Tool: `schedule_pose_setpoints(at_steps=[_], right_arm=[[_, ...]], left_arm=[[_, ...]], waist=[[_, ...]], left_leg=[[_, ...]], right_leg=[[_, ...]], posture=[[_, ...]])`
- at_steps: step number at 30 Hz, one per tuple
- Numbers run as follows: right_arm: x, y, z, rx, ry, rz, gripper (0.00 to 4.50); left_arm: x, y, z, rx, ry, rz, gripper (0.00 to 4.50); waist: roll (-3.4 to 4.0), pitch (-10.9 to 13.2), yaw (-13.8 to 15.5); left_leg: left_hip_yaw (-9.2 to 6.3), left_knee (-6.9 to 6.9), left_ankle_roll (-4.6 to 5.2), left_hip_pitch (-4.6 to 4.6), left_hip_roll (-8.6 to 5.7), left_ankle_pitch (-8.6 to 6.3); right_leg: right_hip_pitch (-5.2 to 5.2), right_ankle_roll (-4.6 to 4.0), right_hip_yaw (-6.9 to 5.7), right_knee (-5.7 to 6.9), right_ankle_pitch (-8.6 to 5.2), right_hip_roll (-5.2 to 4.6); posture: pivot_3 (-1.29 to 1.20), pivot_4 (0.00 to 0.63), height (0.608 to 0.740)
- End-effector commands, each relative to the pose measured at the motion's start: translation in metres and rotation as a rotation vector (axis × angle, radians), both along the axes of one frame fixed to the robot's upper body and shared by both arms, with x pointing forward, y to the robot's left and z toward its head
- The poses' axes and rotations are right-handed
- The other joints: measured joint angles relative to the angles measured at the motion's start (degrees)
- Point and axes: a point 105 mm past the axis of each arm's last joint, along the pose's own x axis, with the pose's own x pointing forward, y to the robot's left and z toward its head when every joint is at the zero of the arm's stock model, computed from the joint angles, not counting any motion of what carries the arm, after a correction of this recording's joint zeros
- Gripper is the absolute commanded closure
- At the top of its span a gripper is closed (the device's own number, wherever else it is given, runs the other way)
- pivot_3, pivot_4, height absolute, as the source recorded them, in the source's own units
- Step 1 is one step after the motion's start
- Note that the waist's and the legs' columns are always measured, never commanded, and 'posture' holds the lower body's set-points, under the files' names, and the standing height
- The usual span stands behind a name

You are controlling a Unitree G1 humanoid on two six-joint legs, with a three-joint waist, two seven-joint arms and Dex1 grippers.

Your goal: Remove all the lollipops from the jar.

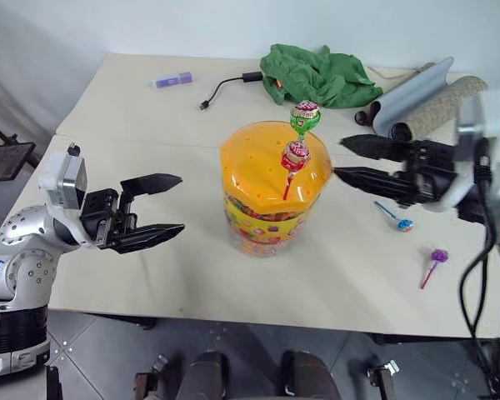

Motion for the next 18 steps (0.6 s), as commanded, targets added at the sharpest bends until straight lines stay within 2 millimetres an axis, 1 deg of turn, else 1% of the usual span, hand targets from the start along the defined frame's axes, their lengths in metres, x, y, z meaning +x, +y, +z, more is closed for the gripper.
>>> schedule_pose_setpoints(at_steps=[1, 6, 8, 10, 12, 14, 18], right_arm=[[-0.003, 0.015, 0.009, 0.0, -0.039, 0.048, 2.11], [0.0, 0.029, 0.011, -0.009, -0.041, 0.08, 2.11], [0.002, 0.037, 0.014, 0.005, -0.042, 0.09, 2.5], [0.005, 0.039, 0.016, 0.017, -0.043, 0.087, 3.01], [0.006, 0.038, 0.019, 0.039, -0.046, 0.084, 3.75], [0.009, 0.033, 0.028, 0.095, -0.06, 0.072, 4.47], [0.01, 0.015, 0.051, 0.244, -0.118, 0.047, 4.47]], left_arm=[[-0.007, 0.0, 0.008, -0.008, -0.038, 0.001, 0.0], [-0.008, -0.001, 0.007, -0.009, -0.037, 0.005, 0.0], [-0.007, -0.002, 0.007, -0.01, -0.04, 0.009, 0.0], [-0.007, -0.003, 0.007, -0.011, -0.044, 0.009, 0.0], [-0.008, -0.004, 0.008, -0.013, -0.05, 0.006, 0.0], [-0.009, -0.005, 0.009, -0.016, -0.061, -0.001, 0.0], [-0.011, -0.009, 0.012, -0.024, -0.091, -0.02, 0.0]], waist=[[-0.01, 0.0, 0.0], [-0.01, 0.0, -0.2], [-0.01, 0.0, -0.3], [-0.01, 0.0, -0.5], [-0.01, 0.0, -0.7], [-0.01, 0.0, -0.9], [-0.01, 0.0, -1.0]], left_leg=[[0.01, 0.0, 0.0, 0.0, -0.01, 0.0], [0.03, 0.0, 0.0, 0.0, 0.01, 0.0], [0.03, 0.0, 0.0, 0.0, 0.0, 0.0], [0.06, -0.01, 0.0, 0.0, 0.02, 0.0], [0.05, 0.0, 0.0, 0.0, 0.02, 0.0], [0.05, 0.0, 0.0, 0.0, 0.01, 0.0], [0.06, 0.0, 0.0, 0.0, 0.03, 0.0]], right_leg=[[0.0, 0.0, 0.0, 0.0, 0.0, 0.0], [-0.03, 0.0, -0.02, 0.03, 0.0, 0.02], [-0.03, 0.0, -0.01, 0.04, 0.0, 0.02], [-0.05, 0.0, -0.01, 0.04, 0.0, 0.02], [-0.05, 0.0, -0.02, 0.08, 0.0, 0.02], [-0.05, 0.0, -0.02, 0.09, 0.0, 0.02], [-0.06, 0.0, -0.01, 0.09, 0.0, 0.03]], posture=[[0.0, 0.15, 0.74], [0.0, 0.15, 0.74], [0.0, 0.15, 0.74], [0.0, 0.15, 0.74], [0.0, 0.15, 0.74], [0.0, 0.15, 0.74], [0.0, 0.15, 0.74]])
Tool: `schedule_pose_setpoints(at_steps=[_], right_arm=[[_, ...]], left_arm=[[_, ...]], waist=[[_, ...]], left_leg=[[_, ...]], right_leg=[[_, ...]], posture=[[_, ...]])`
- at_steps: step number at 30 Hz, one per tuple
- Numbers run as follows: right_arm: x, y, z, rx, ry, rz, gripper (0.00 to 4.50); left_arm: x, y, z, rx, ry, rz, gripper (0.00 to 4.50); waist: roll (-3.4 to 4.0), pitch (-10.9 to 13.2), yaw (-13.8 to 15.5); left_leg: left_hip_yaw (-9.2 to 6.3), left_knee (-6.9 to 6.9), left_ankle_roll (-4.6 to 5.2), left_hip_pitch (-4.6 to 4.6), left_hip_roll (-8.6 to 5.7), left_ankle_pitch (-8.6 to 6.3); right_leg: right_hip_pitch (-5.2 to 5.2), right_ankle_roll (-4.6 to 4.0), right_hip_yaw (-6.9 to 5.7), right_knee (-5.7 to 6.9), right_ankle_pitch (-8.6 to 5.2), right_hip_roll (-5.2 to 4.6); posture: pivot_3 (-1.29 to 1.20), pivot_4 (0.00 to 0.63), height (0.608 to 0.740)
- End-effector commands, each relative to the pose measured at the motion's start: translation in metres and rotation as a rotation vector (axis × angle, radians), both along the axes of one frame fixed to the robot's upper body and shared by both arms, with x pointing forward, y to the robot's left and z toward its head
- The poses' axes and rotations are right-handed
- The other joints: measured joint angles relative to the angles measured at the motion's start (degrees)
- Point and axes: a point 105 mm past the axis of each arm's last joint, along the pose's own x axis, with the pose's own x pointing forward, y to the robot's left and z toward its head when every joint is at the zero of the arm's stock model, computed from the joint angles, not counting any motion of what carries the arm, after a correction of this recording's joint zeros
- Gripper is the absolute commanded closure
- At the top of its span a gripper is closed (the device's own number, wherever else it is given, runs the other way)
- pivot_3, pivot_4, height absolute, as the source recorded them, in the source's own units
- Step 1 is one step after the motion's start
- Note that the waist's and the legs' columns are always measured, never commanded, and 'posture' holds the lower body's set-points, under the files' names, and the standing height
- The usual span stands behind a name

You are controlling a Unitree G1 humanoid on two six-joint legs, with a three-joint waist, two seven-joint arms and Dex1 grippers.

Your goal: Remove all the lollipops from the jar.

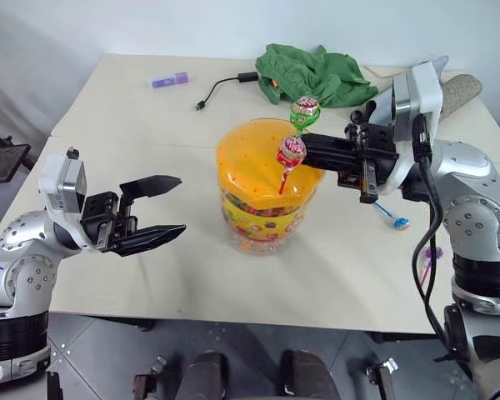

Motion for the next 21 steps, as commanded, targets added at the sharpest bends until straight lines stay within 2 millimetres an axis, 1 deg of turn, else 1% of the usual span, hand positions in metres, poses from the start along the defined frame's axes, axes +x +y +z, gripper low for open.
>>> schedule_pose_setpoints(at_steps=[1, 3, 4, 6, 7, 9, 10, 11, 14, 16, 19, 21], right_arm=[[-0.002, -0.029, 0.037, 0.154, -0.106, -0.084, 4.47], [0.002, -0.055, 0.047, 0.201, -0.091, -0.184, 4.47], [0.004, -0.07, 0.048, 0.201, -0.084, -0.247, 4.47], [0.009, -0.099, 0.043, 0.151, -0.086, -0.39, 4.47], [0.012, -0.117, 0.035, 0.099, -0.071, -0.479, 4.47], [0.02, -0.16, 0.009, -0.061, -0.016, -0.687, 4.47], [0.023, -0.183, -0.008, -0.161, 0.023, -0.8, 4.47], [0.025, -0.201, -0.023, -0.251, 0.055, -0.886, 4.47], [0.021, -0.262, -0.08, -0.539, 0.18, -1.127, 4.47], [0.013, -0.284, -0.108, -0.644, 0.235, -1.19, 4.47], [0.008, -0.299, -0.135, -0.756, 0.232, -1.216, 4.47], [0.005, -0.304, -0.15, -0.769, 0.271, -1.222, 4.47]], left_arm=[[-0.008, -0.008, 0.011, -0.011, -0.086, -0.042, 0.0], [-0.01, -0.013, 0.01, 0.009, -0.12, -0.062, 0.0], [-0.011, -0.016, 0.007, 0.03, -0.131, -0.076, 0.0], [-0.014, -0.021, 0.002, 0.075, -0.143, -0.102, 0.0], [-0.014, -0.023, -0.001, 0.088, -0.143, -0.114, 0.0], [-0.013, -0.028, -0.007, 0.122, -0.148, -0.134, 0.0], [-0.012, -0.029, -0.011, 0.144, -0.148, -0.144, 0.0], [-0.012, -0.029, -0.014, 0.161, -0.15, -0.151, 0.0], [-0.01, -0.03, -0.027, 0.226, -0.149, -0.178, 0.0], [-0.008, -0.031, -0.031, 0.244, -0.153, -0.188, 0.0], [-0.006, -0.032, -0.033, 0.259, -0.162, -0.207, 0.0], [-0.006, -0.032, -0.031, 0.256, -0.163, -0.218, 0.0]], waist=[[0.0, 0.0, 0.1], [0.0, 0.0, 0.2], [0.0, 0.0, 0.4], [-0.02, 0.0, 0.7], [-0.02, 0.0, 0.9], [-0.03, 0.0, 1.4], [-0.03, 0.0, 1.6], [-0.03, 0.0, 1.5], [-0.02, 0.0, 1.5], [0.0, 0.0, 1.4], [0.03, 0.0, 0.4], [0.03, 0.0, -0.1]], left_leg=[[0.0, 0.0, 0.0, 0.0, 0.0, 0.0], [-0.01, 0.01, 0.0, -0.01, -0.02, 0.0], [-0.01, 0.01, 0.0, -0.02, -0.03, 0.0], [0.07, 0.0, 0.01, -0.06, -0.08, 0.0], [0.18, -0.01, 0.01, -0.07, -0.08, -0.01], [0.37, -0.06, 0.02, -0.07, -0.08, -0.02], [0.44, -0.06, 0.02, -0.07, -0.06, -0.02], [0.51, -0.07, 0.04, -0.08, -0.07, -0.03], [0.76, -0.06, 0.05, -0.06, -0.03, -0.04], [0.85, -0.06, 0.05, -0.01, 0.0, -0.03], [1.02, -0.06, 0.04, 0.07, 0.06, -0.03], [1.03, -0.06, 0.04, 0.1, 0.08, -0.03]], right_leg=[[0.0, 0.0, 0.0, 0.0, 0.0, 0.0], [0.01, 0.0, 0.0, 0.0, 0.0, -0.01], [0.02, 0.0, -0.01, 0.0, 0.0, -0.01], [0.02, 0.0, -0.02, -0.01, 0.0, -0.02], [0.03, 0.0, -0.02, -0.01, 0.0, -0.02], [0.04, 0.0, -0.03, -0.07, 0.0, -0.02], [0.03, 0.0, -0.02, -0.11, 0.0, -0.01], [0.03, 0.0, -0.02, -0.16, 0.0, -0.02], [-0.02, 0.0, 0.04, -0.2, 0.0, -0.02], [-0.03, 0.0, 0.07, -0.18, 0.0, -0.01], [-0.05, 0.0, 0.16, -0.16, 0.0, 0.0], [-0.05, 0.0, 0.17, -0.15, 0.0, 0.0]], posture=[[0.0, 0.15, 0.74], [0.0, 0.15, 0.74], [0.0, 0.15, 0.74], [0.0, 0.15, 0.74], [0.0, 0.15, 0.74], [0.0, 0.15, 0.74], [0.0, 0.15, 0.74], [0.0, 0.15, 0.74], [0.0, 0.15, 0.74], [0.0, 0.15, 0.74], [0.0, 0.15, 0.74], [0.0, 0.15, 0.74]])
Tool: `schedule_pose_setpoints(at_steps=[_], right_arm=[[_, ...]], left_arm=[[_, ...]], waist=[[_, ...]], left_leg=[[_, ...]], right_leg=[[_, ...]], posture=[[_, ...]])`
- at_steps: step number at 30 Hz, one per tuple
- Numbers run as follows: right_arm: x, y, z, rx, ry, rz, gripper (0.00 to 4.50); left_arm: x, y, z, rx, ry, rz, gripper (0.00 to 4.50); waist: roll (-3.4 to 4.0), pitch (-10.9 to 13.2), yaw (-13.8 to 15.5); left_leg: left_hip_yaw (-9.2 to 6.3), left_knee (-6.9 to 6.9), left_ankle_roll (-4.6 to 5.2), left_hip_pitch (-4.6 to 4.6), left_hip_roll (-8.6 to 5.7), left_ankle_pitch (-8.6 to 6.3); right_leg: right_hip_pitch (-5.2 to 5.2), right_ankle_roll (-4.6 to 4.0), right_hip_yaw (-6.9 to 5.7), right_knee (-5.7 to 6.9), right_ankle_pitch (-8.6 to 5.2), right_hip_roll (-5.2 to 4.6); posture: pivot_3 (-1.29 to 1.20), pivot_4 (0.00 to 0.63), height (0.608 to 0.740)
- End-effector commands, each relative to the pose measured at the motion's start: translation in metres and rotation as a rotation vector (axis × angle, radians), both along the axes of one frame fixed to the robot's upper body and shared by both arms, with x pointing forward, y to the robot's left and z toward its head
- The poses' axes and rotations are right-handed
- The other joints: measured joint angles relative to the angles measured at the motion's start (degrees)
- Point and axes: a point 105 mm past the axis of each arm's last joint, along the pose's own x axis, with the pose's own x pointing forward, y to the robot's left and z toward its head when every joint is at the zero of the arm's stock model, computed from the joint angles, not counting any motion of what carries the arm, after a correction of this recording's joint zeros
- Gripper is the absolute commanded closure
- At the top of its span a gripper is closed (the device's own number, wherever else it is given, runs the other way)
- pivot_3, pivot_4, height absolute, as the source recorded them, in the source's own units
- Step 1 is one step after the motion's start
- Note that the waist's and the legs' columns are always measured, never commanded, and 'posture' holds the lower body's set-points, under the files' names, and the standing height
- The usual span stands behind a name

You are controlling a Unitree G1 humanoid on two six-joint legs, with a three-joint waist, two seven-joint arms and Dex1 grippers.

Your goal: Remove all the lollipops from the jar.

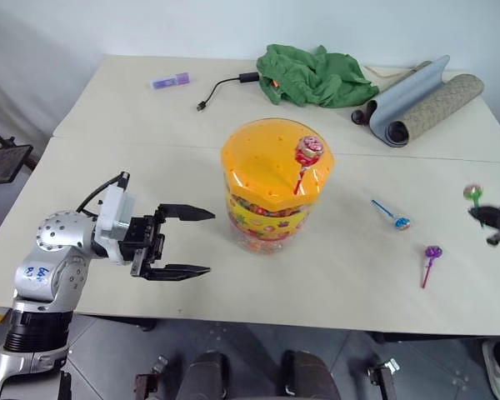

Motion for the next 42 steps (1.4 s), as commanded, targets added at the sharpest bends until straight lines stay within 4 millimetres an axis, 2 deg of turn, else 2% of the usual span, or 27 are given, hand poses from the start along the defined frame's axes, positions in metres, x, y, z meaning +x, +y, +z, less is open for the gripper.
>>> schedule_pose_setpoints(at_steps=[1, 3, 5, 7, 8, 10, 11, 12, 14, 16, 18, 21, 28, 31, 36, 39, 42], right_arm=[[-0.001, -0.004, -0.004, -0.021, -0.018, 0.002, 4.25], [-0.002, -0.003, -0.014, 0.017, -0.01, -0.004, 3.82], [-0.003, -0.001, -0.016, 0.023, -0.019, 0.008, 3.16], [-0.003, 0.005, -0.008, 0.062, -0.063, 0.048, 2.42], [-0.003, 0.011, -0.001, 0.087, -0.098, 0.089, 2.19], [-0.005, 0.029, 0.015, 0.154, -0.169, 0.2, 1.51], [-0.006, 0.044, 0.028, 0.195, -0.212, 0.282, 1.21], [-0.008, 0.054, 0.036, 0.22, -0.236, 0.338, 1.21], [-0.012, 0.095, 0.063, 0.29, -0.278, 0.518, 1.21], [-0.02, 0.152, 0.091, 0.405, -0.288, 0.741, 1.21], [-0.031, 0.186, 0.103, 0.489, -0.241, 0.864, 1.21], [-0.045, 0.231, 0.113, 0.515, -0.196, 1.047, 1.21], [-0.047, 0.288, 0.12, 0.499, -0.19, 1.272, 1.21], [-0.041, 0.302, 0.124, 0.527, -0.203, 1.291, 1.74], [-0.039, 0.305, 0.129, 0.555, -0.236, 1.311, 3.4], [-0.036, 0.296, 0.141, 0.604, -0.303, 1.29, 4.42], [-0.033, 0.283, 0.158, 0.64, -0.388, 1.248, 4.47]], left_arm=[[-0.002, -0.001, 0.007, 0.01, -0.045, -0.03, 0.0], [-0.001, -0.001, 0.008, 0.01, -0.05, -0.031, 0.0], [-0.001, 0.001, 0.01, 0.003, -0.049, -0.026, 0.0], [0.0, 0.005, 0.013, -0.017, -0.035, -0.009, 0.0], [0.0, 0.006, 0.014, -0.025, -0.031, -0.002, 0.0], [0.002, 0.009, 0.017, -0.046, -0.025, 0.016, 0.0], [0.003, 0.011, 0.019, -0.064, -0.016, 0.031, 0.0], [0.004, 0.013, 0.02, -0.076, -0.009, 0.04, 0.0], [0.007, 0.019, 0.023, -0.119, 0.013, 0.082, 0.0], [0.012, 0.026, 0.026, -0.168, 0.026, 0.142, 0.0], [0.014, 0.03, 0.027, -0.192, 0.032, 0.173, 0.0], [0.012, 0.033, 0.027, -0.202, 0.039, 0.192, 0.0], [0.01, 0.032, 0.028, -0.202, 0.038, 0.191, 0.0], [0.009, 0.029, 0.029, -0.204, 0.036, 0.182, 0.0], [0.003, 0.023, 0.032, -0.202, 0.033, 0.155, 0.0], [0.001, 0.02, 0.035, -0.201, 0.024, 0.135, 0.0], [0.001, 0.016, 0.039, -0.201, 0.013, 0.116, 0.0]], waist=[[0.0, 0.0, -0.3], [0.0, 0.0, -0.2], [0.0, 0.0, -0.1], [0.0, 0.0, 0.0], [0.0, 0.0, 0.1], [0.01, 0.0, 0.1], [0.01, 0.0, 0.1], [0.01, 0.0, 0.1], [0.02, 0.0, 0.0], [0.04, 0.0, -0.3], [0.07, 0.0, -0.2], [0.0, 0.0, 0.2], [-0.03, 0.1, 1.3], [-0.03, 0.1, 1.1], [-0.04, 0.1, 1.2], [-0.04, 0.1, 1.1], [-0.04, 0.1, 1.2]], left_leg=[[0.0, 0.0, 0.0, 0.01, 0.01, 0.0], [-0.01, 0.01, -0.01, 0.04, 0.03, 0.0], [-0.04, 0.02, -0.01, 0.04, 0.02, 0.01], [-0.05, 0.04, -0.01, 0.04, 0.01, 0.0], [-0.05, 0.04, -0.01, 0.03, 0.01, 0.0], [-0.09, 0.06, -0.01, 0.02, 0.0, 0.0], [-0.09, 0.06, -0.01, 0.02, 0.01, 0.0], [-0.13, 0.06, -0.01, 0.02, 0.01, 0.0], [-0.19, 0.06, -0.01, 0.03, 0.02, 0.0], [-0.46, 0.05, -0.01, 0.05, 0.06, 0.0], [-0.63, 0.03, -0.01, 0.11, 0.08, 0.01], [-0.9, 0.06, -0.06, 0.09, 0.08, -0.02], [-1.05, 0.26, 0.01, -0.13, -0.09, -0.07], [-1.03, 0.26, 0.0, -0.13, -0.09, -0.06], [-1.02, 0.25, 0.0, -0.14, -0.09, -0.06], [-1.02, 0.25, 0.01, -0.14, -0.09, -0.06], [-1.01, 0.24, 0.0, -0.14, -0.08, -0.06]], right_leg=[[0.0, 0.0, 0.0, 0.01, 0.0, 0.0], [0.01, 0.0, 0.01, 0.03, 0.0, 0.01], [0.04, 0.0, 0.0, 0.03, 0.0, 0.01], [0.05, 0.0, 0.01, 0.02, 0.0, 0.0], [0.05, 0.0, 0.01, 0.02, 0.0, 0.0], [0.06, 0.0, 0.0, 0.01, 0.0, 0.0], [0.06, 0.0, 0.0, 0.01, 0.0, 0.0], [0.09, 0.0, -0.02, 0.0, 0.0, 0.0], [0.1, 0.0, -0.04, 0.01, 0.0, 0.0], [0.09, 0.0, -0.02, 0.02, 0.0, 0.02], [0.09, 0.0, 0.04, 0.03, 0.0, 0.04], [0.18, 0.0, -0.1, 0.05, 0.0, 0.05], [0.16, 0.02, -0.12, 0.03, 0.01, -0.03], [0.13, 0.02, -0.15, 0.04, 0.01, -0.01], [0.1, 0.02, -0.15, 0.11, 0.01, -0.01], [0.1, 0.02, -0.15, 0.11, 0.01, -0.01], [0.08, 0.02, -0.16, 0.11, 0.01, 0.0]], posture=[[0.0, 0.15, 0.74], [0.0, 0.15, 0.74], [0.0, 0.15, 0.74], [0.0, 0.15, 0.74], [0.0, 0.15, 0.74], [0.0, 0.15, 0.74], [0.0, 0.15, 0.74], [0.0, 0.15, 0.74], [0.0, 0.15, 0.74], [0.0, 0.15, 0.74], [0.0, 0.15, 0.74], [0.0, 0.15, 0.74], [0.0, 0.15, 0.74], [0.0, 0.15, 0.74], [0.0, 0.15, 0.74], [0.0, 0.15, 0.74], [0.0, 0.15, 0.74]])
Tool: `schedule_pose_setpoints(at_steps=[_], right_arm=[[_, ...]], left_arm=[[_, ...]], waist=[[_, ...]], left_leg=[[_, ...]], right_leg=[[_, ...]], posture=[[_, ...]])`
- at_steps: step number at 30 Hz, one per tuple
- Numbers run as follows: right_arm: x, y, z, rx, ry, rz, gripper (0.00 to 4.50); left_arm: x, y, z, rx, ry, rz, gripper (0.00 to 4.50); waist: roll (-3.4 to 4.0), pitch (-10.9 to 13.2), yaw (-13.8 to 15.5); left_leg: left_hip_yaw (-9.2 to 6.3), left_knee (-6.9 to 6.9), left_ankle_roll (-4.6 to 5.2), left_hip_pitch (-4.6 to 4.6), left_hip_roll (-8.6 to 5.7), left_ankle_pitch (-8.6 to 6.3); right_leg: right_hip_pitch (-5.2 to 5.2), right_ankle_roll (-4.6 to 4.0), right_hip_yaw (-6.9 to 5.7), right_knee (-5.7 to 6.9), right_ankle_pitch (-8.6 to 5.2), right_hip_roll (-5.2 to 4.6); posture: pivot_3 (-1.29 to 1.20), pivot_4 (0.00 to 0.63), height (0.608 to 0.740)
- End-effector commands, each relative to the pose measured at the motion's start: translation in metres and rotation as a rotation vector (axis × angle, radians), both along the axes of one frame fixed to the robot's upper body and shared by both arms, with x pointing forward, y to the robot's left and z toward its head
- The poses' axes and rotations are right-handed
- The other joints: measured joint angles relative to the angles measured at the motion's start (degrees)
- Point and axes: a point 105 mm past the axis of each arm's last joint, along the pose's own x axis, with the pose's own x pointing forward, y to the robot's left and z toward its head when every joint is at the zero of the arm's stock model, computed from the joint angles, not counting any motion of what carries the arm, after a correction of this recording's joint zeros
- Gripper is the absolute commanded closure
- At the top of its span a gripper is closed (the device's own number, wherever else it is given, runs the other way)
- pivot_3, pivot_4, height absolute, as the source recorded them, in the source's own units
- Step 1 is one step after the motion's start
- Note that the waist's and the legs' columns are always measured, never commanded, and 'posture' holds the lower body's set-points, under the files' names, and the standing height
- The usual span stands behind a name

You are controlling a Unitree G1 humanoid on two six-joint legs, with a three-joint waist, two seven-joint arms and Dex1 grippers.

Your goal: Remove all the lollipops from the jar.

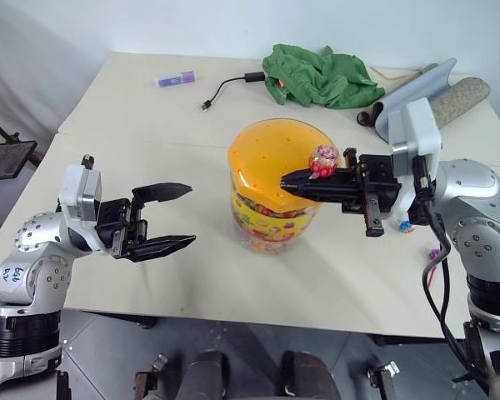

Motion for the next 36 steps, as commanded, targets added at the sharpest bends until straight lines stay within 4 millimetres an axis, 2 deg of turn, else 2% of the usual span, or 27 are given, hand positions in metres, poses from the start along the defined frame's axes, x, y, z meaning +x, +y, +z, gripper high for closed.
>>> schedule_pose_setpoints(at_steps=[1, 2, 4, 6, 7, 8, 10, 12, 14, 17, 20, 24, 29, 34, 36], right_arm=[[0.002, -0.023, 0.035, 0.124, -0.091, -0.09, 4.47], [0.002, -0.033, 0.042, 0.144, -0.086, -0.118, 4.47], [0.006, -0.07, 0.057, 0.184, -0.067, -0.26, 4.47], [0.013, -0.101, 0.057, 0.168, -0.045, -0.402, 4.47], [0.019, -0.118, 0.05, 0.129, -0.036, -0.495, 4.47], [0.026, -0.136, 0.039, 0.068, -0.026, -0.596, 4.47], [0.039, -0.19, 0.001, -0.132, 0.049, -0.858, 4.47], [0.041, -0.229, -0.032, -0.305, 0.094, -1.021, 4.47], [0.039, -0.256, -0.063, -0.421, 0.159, -1.118, 4.47], [0.033, -0.278, -0.097, -0.543, 0.226, -1.189, 4.47], [0.03, -0.291, -0.129, -0.621, 0.274, -1.229, 4.47], [0.029, -0.295, -0.144, -0.64, 0.296, -1.248, 4.47], [0.026, -0.291, -0.137, -0.58, 0.294, -1.22, 3.12], [0.014, -0.259, -0.108, -0.403, 0.119, -1.014, 1.47], [0.008, -0.24, -0.096, -0.354, -0.024, -0.912, 0.81]], left_arm=[[-0.006, -0.007, 0.013, 0.0, -0.061, -0.046, 0.0], [-0.007, -0.01, 0.013, 0.004, -0.069, -0.057, 0.0], [-0.008, -0.017, 0.011, 0.042, -0.094, -0.096, 0.0], [-0.009, -0.021, 0.008, 0.066, -0.102, -0.123, 0.0], [-0.009, -0.023, 0.006, 0.077, -0.107, -0.132, 0.0], [-0.009, -0.024, 0.004, 0.091, -0.113, -0.141, 0.0], [-0.009, -0.028, -0.002, 0.125, -0.114, -0.168, 0.0], [-0.008, -0.029, -0.009, 0.157, -0.11, -0.187, 0.0], [-0.007, -0.031, -0.014, 0.173, -0.109, -0.199, 0.0], [-0.006, -0.033, -0.016, 0.182, -0.111, -0.212, 0.0], [-0.006, -0.035, -0.018, 0.199, -0.105, -0.222, 0.0], [-0.005, -0.032, -0.018, 0.214, -0.099, -0.212, 0.0], [-0.003, -0.026, -0.015, 0.199, -0.067, -0.181, 0.0], [0.011, -0.008, -0.022, 0.176, -0.04, -0.03, 0.0], [0.024, 0.005, -0.03, 0.197, -0.071, 0.108, 0.0]], waist=[[0.0, 0.0, 0.0], [0.0, 0.0, 0.0], [0.0, 0.0, 0.3], [-0.01, 0.0, 0.4], [-0.04, 0.0, 0.3], [-0.06, 0.0, 0.3], [-0.11, -0.1, 0.4], [-0.11, -0.1, 0.3], [-0.07, -0.1, 0.1], [-0.03, 0.0, -0.8], [-0.02, 0.0, -1.3], [-0.01, 0.0, -1.2], [0.01, 0.0, -1.0], [0.01, 0.0, -0.4], [0.01, 0.0, -0.4]], left_leg=[[0.0, 0.01, 0.0, 0.0, 0.0, 0.0], [0.02, 0.03, 0.0, 0.0, 0.0, 0.0], [0.04, 0.03, 0.0, -0.01, -0.01, 0.0], [0.13, 0.13, 0.0, -0.13, -0.06, 0.0], [0.2, 0.15, 0.03, -0.17, -0.07, -0.02], [0.22, 0.14, 0.03, -0.16, -0.07, -0.02], [0.29, 0.06, 0.03, -0.17, -0.06, -0.03], [0.44, 0.04, 0.05, -0.16, -0.07, -0.05], [0.68, 0.03, 0.07, -0.15, -0.06, -0.05], [0.81, 0.0, 0.04, -0.11, 0.07, -0.03], [0.88, -0.06, 0.02, 0.02, 0.1, -0.02], [0.89, -0.08, 0.01, 0.09, 0.11, -0.02], [0.86, -0.05, 0.02, 0.08, 0.09, -0.02], [0.82, -0.06, 0.02, 0.08, 0.08, -0.02], [0.84, -0.06, 0.02, 0.11, 0.08, -0.02]], right_leg=[[0.01, 0.0, 0.0, 0.0, 0.0, 0.0], [0.01, 0.0, 0.02, 0.0, 0.0, 0.0], [0.01, 0.0, 0.01, 0.0, 0.0, 0.0], [0.02, 0.0, -0.03, 0.01, 0.0, -0.01], [0.05, 0.0, -0.05, 0.0, 0.0, -0.01], [0.05, 0.0, -0.05, 0.0, 0.0, 0.0], [0.04, 0.0, -0.08, -0.06, 0.0, 0.01], [0.03, 0.0, -0.07, -0.1, 0.0, 0.0], [-0.05, 0.01, -0.03, -0.12, 0.0, -0.04], [-0.14, 0.0, 0.01, -0.06, 0.0, 0.01], [-0.11, 0.0, 0.08, -0.04, 0.0, 0.01], [-0.07, 0.0, 0.11, -0.05, 0.0, 0.01], [-0.04, 0.0, 0.12, -0.06, 0.0, 0.0], [-0.01, 0.0, 0.1, -0.12, 0.0, 0.01], [0.02, 0.0, 0.11, -0.12, 0.0, 0.01]], posture=[[0.0, 0.15, 0.74], [0.0, 0.15, 0.74], [0.0, 0.15, 0.74], [0.0, 0.15, 0.74], [0.0, 0.15, 0.74], [0.0, 0.15, 0.74], [0.0, 0.15, 0.74], [0.0, 0.15, 0.74], [0.0, 0.15, 0.74], [0.0, 0.15, 0.74], [0.0, 0.15, 0.74], [0.0, 0.15, 0.74], [0.0, 0.15, 0.74], [0.0, 0.15, 0.74], [0.0, 0.15, 0.74]])
